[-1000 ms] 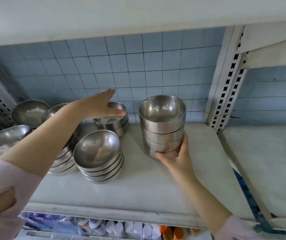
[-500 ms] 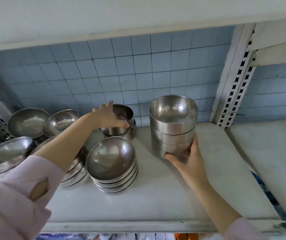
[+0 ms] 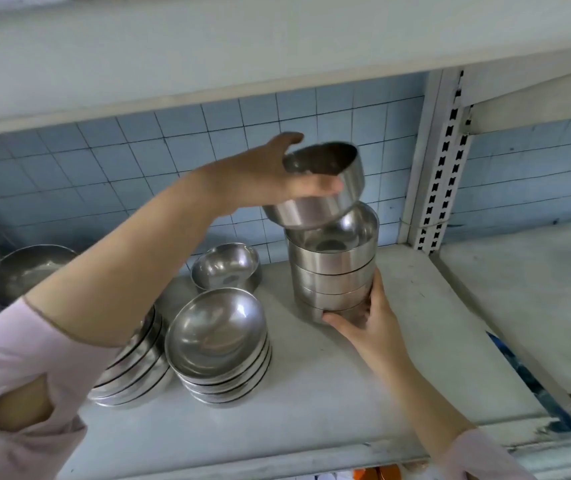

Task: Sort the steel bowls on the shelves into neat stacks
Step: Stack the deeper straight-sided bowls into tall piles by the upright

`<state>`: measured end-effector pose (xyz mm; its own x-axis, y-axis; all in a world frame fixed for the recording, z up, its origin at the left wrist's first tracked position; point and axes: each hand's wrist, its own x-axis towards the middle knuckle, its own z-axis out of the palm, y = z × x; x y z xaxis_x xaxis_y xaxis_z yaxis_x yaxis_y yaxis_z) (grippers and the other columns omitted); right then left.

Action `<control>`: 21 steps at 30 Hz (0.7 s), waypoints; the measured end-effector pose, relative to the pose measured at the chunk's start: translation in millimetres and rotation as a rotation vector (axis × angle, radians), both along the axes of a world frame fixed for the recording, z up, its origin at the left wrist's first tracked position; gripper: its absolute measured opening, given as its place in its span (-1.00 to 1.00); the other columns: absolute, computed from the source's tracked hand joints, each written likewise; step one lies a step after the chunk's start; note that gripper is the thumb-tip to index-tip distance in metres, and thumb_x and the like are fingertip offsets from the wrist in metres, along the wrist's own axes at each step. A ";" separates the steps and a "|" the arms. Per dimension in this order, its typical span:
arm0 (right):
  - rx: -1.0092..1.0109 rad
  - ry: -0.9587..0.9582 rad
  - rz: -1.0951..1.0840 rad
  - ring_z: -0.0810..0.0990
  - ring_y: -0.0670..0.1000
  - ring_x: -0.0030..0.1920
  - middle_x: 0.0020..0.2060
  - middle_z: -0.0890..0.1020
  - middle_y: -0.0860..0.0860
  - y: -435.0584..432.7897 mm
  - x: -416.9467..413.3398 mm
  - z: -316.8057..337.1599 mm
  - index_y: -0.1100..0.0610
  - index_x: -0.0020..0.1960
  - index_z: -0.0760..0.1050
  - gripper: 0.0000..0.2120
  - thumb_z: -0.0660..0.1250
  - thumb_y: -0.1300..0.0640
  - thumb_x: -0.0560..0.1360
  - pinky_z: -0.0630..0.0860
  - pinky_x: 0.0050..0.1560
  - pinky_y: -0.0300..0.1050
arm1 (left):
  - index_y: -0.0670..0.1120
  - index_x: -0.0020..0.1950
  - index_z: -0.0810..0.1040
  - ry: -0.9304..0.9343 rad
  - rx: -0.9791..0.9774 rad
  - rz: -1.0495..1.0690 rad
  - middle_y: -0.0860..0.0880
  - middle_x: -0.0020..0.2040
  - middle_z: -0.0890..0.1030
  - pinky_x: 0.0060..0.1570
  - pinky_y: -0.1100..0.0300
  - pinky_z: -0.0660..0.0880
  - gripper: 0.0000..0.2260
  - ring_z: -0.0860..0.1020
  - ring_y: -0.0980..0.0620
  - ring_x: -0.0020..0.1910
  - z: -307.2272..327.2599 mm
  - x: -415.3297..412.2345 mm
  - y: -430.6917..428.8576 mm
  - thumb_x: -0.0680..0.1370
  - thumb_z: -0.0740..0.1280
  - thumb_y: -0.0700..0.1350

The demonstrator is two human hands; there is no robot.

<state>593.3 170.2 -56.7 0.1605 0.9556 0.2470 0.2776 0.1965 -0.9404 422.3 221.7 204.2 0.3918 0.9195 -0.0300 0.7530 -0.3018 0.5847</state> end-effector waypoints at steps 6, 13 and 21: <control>-0.007 0.012 -0.005 0.52 -0.17 0.31 0.38 0.49 -0.16 2.4 -0.3 -3.0 -0.09 0.59 0.04 0.15 0.61 -0.22 0.18 0.49 0.33 0.01 | 0.06 0.53 0.08 0.316 0.109 -0.102 0.04 0.40 0.38 0.17 0.12 0.24 -0.15 0.37 0.02 0.26 -26.4 29.9 -4.9 0.39 0.36 0.35; 0.017 0.021 0.012 0.46 -0.13 0.39 0.42 0.45 -0.14 4.8 -0.2 -3.9 -0.07 0.59 0.03 0.15 0.59 -0.24 0.19 0.44 0.39 0.02 | 0.19 0.56 -0.08 0.385 0.076 -0.093 0.07 0.54 0.20 0.35 0.01 0.24 -0.04 0.25 -0.07 0.47 -26.1 30.4 3.8 0.33 0.36 0.41; 0.006 -0.005 0.089 0.50 -0.25 0.28 0.31 0.53 -0.17 31.1 34.7 3.9 -0.06 0.50 0.17 -0.06 0.63 0.00 0.29 0.45 0.30 -0.26 | 0.08 0.57 -0.03 0.194 0.062 -0.067 0.04 0.52 0.23 0.27 0.12 0.31 -0.03 0.30 -0.01 0.44 -33.4 53.0 24.3 0.34 0.44 0.32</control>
<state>628.0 201.2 -52.9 0.0734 0.9646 0.2534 0.2636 0.2262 -0.9377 475.3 246.1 170.8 0.4448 0.8940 -0.0548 0.8266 -0.3862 0.4094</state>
